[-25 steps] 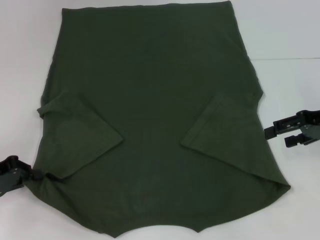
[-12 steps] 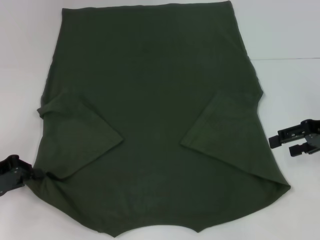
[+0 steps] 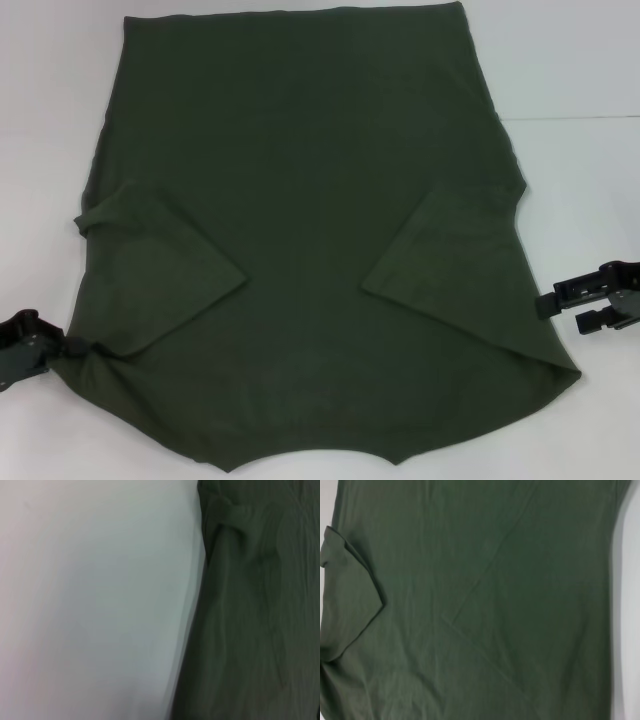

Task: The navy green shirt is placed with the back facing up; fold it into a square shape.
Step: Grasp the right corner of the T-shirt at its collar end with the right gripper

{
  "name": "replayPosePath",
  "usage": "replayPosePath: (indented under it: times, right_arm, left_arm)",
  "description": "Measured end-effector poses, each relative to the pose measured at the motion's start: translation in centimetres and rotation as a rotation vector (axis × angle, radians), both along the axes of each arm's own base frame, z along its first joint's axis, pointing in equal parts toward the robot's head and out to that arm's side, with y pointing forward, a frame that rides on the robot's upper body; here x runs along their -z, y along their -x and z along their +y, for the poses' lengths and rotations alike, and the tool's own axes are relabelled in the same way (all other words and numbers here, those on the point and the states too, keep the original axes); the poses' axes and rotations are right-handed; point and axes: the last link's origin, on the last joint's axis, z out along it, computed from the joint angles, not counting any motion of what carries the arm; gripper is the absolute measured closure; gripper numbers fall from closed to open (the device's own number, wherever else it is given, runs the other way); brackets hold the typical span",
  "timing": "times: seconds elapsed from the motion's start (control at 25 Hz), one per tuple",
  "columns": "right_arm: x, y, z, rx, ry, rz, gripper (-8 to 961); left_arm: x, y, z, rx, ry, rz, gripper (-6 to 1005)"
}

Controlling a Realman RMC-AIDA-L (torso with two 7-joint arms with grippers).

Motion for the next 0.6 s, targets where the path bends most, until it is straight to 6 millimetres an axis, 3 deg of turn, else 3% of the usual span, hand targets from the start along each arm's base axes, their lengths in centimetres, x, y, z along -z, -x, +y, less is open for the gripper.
replayPosePath:
  times: [0.6]
  right_arm:
    - [0.4, -1.2, -0.9, 0.019, 0.024, -0.033, 71]
  left_arm:
    - [0.0, -0.2, 0.3, 0.007, 0.001, 0.001, 958]
